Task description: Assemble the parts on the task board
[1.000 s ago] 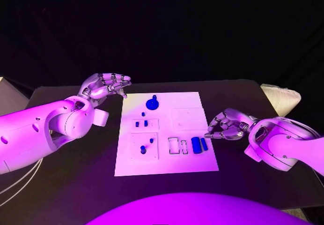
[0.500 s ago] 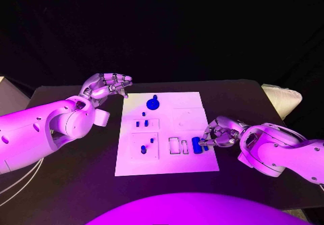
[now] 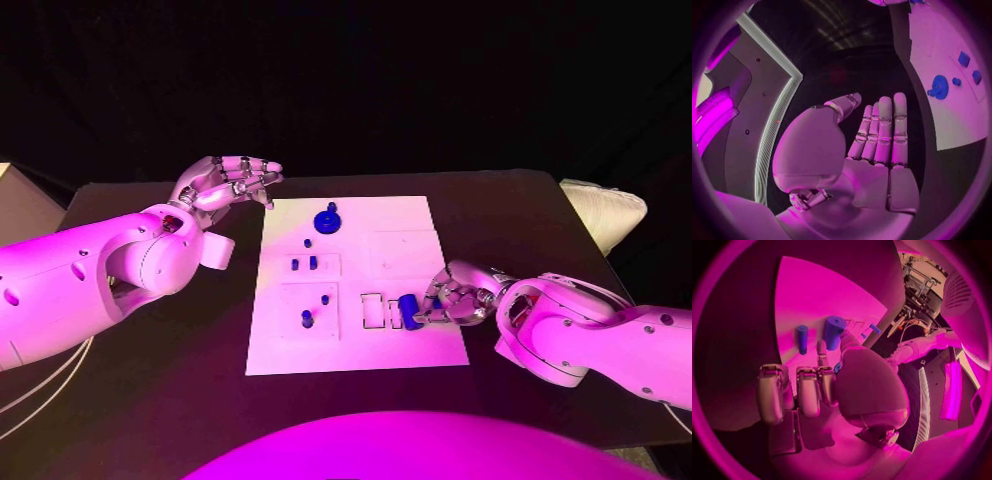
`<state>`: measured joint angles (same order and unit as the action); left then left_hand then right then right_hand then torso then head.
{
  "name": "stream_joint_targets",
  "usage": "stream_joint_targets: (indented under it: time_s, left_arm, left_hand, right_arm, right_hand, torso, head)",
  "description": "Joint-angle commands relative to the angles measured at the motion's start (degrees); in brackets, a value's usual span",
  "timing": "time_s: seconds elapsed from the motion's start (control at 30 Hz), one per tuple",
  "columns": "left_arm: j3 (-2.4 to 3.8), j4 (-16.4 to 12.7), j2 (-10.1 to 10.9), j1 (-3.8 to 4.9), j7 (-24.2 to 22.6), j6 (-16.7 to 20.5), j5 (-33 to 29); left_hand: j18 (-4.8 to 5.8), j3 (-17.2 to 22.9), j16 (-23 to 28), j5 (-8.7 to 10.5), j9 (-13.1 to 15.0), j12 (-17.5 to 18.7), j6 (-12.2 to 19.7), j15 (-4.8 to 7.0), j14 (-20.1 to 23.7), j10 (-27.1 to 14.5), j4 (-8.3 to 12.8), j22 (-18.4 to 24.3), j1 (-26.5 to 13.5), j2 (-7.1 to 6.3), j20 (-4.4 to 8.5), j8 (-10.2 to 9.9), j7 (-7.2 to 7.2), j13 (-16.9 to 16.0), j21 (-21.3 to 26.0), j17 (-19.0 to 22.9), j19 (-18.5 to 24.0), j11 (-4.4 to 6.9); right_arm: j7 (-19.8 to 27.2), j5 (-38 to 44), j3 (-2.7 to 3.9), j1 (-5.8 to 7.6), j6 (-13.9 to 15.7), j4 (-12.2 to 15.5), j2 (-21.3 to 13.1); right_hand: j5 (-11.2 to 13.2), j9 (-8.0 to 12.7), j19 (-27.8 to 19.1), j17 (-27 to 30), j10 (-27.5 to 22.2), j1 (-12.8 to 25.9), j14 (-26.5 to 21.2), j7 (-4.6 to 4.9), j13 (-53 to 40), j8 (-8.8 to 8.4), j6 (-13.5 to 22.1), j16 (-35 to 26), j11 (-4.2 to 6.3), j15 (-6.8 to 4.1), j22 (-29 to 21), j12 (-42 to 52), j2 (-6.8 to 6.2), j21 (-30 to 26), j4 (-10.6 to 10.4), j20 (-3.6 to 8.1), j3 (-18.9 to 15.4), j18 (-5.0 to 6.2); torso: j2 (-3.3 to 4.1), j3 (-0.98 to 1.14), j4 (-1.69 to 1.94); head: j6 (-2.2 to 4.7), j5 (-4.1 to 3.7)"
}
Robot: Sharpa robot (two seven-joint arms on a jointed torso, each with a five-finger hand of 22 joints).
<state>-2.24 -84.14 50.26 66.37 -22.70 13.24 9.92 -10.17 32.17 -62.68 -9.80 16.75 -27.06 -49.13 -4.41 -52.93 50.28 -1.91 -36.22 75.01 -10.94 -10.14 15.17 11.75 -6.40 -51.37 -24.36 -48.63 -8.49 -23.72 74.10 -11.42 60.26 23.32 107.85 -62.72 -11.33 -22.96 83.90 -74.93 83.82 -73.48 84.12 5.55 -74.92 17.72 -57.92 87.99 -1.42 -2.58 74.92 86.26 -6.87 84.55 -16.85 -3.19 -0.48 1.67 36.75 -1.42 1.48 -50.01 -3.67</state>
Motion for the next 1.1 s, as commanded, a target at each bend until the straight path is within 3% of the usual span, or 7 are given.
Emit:
stream_joint_targets:
  time_s: [0.03, 0.57, 0.8, 0.97, 1.0, 1.07, 1.1]
  left_arm:
    - [0.04, -0.18, 0.00, -0.02, -0.57, -0.83, -0.34]
    - [0.04, -0.33, 0.14, -0.02, -0.27, -0.96, -0.34]
    - [0.04, -0.42, 0.24, -0.02, -0.18, -0.94, -0.34]
    - [0.04, -0.45, 0.31, -0.02, -0.11, -0.96, -0.34]
    - [0.04, -0.46, 0.32, -0.02, -0.08, -0.95, -0.34]
    - [0.04, -0.46, 0.33, -0.02, -0.02, -0.96, -0.34]
    - [0.04, -0.46, 0.33, -0.02, 0.00, -0.98, -0.33]
  left_hand:
    - [-0.34, -0.30, 0.23, 0.14, -0.09, -0.23, 0.39, -0.20, 0.35, -0.40, -0.08, 0.05, 0.03, -0.04, 0.03, 0.22, 0.02, 0.09, 0.35, 0.06, -0.47, -0.01]
    - [-0.34, -0.37, 0.21, 0.13, -0.09, -0.29, 0.41, -0.20, 0.34, -0.45, -0.16, 0.10, 0.02, 0.02, 0.02, 0.26, 0.03, 0.11, 0.43, 0.05, -0.51, -0.01]
    - [-0.34, -0.37, 0.21, 0.13, -0.09, -0.29, 0.41, -0.20, 0.34, -0.45, -0.16, 0.10, 0.02, 0.02, 0.02, 0.26, 0.03, 0.11, 0.43, 0.05, -0.51, -0.01]
    - [-0.34, -0.37, 0.21, 0.13, -0.09, -0.29, 0.41, -0.20, 0.34, -0.45, -0.16, 0.10, 0.02, 0.02, 0.02, 0.26, 0.03, 0.11, 0.43, 0.05, -0.51, -0.01]
    - [-0.34, -0.37, 0.21, 0.13, -0.09, -0.29, 0.41, -0.20, 0.34, -0.45, -0.16, 0.10, 0.02, 0.02, 0.02, 0.26, 0.03, 0.11, 0.43, 0.05, -0.51, -0.01]
    - [-0.34, -0.37, 0.21, 0.13, -0.09, -0.29, 0.41, -0.20, 0.34, -0.45, -0.16, 0.10, 0.02, 0.02, 0.02, 0.26, 0.03, 0.11, 0.43, 0.05, -0.51, -0.01]
    - [-0.34, -0.37, 0.21, 0.13, -0.09, -0.29, 0.41, -0.20, 0.34, -0.45, -0.16, 0.10, 0.02, 0.02, 0.02, 0.26, 0.03, 0.11, 0.43, 0.05, -0.51, -0.01]
  right_arm:
    - [-1.45, 2.28, 0.02, -0.13, -0.37, -0.24, 0.57]
    - [-4.69, 5.10, 0.05, -0.96, 0.67, -2.41, 4.81]
    - [-4.93, 5.05, 0.05, -1.14, -0.01, -3.18, 5.66]
    - [-5.05, 5.00, 0.05, -1.30, 0.31, -3.51, 5.87]
    - [-5.08, 4.90, 0.05, -1.33, 0.58, -3.59, 5.89]
    - [-5.10, 4.69, 0.05, -1.35, 0.94, -3.69, 5.91]
    - [-5.14, 4.56, 0.05, -1.35, 1.10, -3.74, 5.91]
  right_hand:
    - [-0.32, 0.06, 5.10, -9.99, 2.39, 0.95, 4.84, -0.12, -9.41, 0.30, -0.46, 0.35, 0.40, -0.39, 13.47, 0.18, -0.05, 0.16, -0.02, 0.35, -0.52, -0.68]
    - [-0.74, 0.29, 5.07, -9.95, 2.36, 5.13, 4.82, -0.23, -9.54, 0.87, -0.46, 0.32, 0.50, -0.44, 13.60, -0.04, 0.48, 0.24, -0.05, 0.37, -2.00, -0.68]
    - [-3.13, 0.40, 5.05, -9.99, 2.35, 5.24, 4.82, -0.24, -9.61, 1.11, -0.25, 0.33, 0.51, -0.46, 13.62, -0.15, 0.87, 0.17, 0.10, 0.37, -2.98, -0.67]
    - [-5.86, 0.58, 5.04, -10.02, 2.38, 3.12, 4.82, -0.25, -9.76, 1.39, -0.05, 0.32, 0.52, -0.46, 13.68, -0.24, 1.65, 0.21, 0.22, 0.37, -3.14, -0.67]
    - [-6.40, 0.69, 5.06, -10.06, 2.41, 1.86, 4.83, -0.27, -9.84, 1.45, -0.02, 0.33, 0.55, -0.49, 13.73, -0.25, 2.11, 0.32, 0.30, 0.38, -2.67, -0.70]
    - [-10.81, 1.03, 5.04, -10.02, 2.33, -1.83, 4.82, -0.34, -9.81, 1.28, 0.20, 0.31, 0.65, -0.59, 13.73, -0.40, 2.29, 0.23, 0.87, 0.46, -0.78, -0.68]
    - [-10.10, 1.22, 5.04, -10.06, 2.34, -3.70, 4.83, -0.39, -9.86, 1.20, 0.19, 0.31, 0.73, -0.67, 13.74, -0.42, 2.27, 0.25, 1.18, 0.51, 0.47, -0.68]
  torso:
    - [0.04, -0.13, -0.01]
    - [-0.03, -0.21, 0.08]
    - [-0.04, -0.22, 0.03]
    - [-0.08, -0.18, 0.01]
    - [-0.08, -0.18, 0.00]
    - [-0.10, -0.18, -0.02]
    - [-0.10, -0.20, -0.01]
  head:
    - [0.01, 0.03]
    - [0.01, 0.09]
    - [0.01, 0.23]
    - [0.01, 0.27]
    - [0.01, 0.28]
    - [0.01, 0.31]
    - [0.01, 0.32]
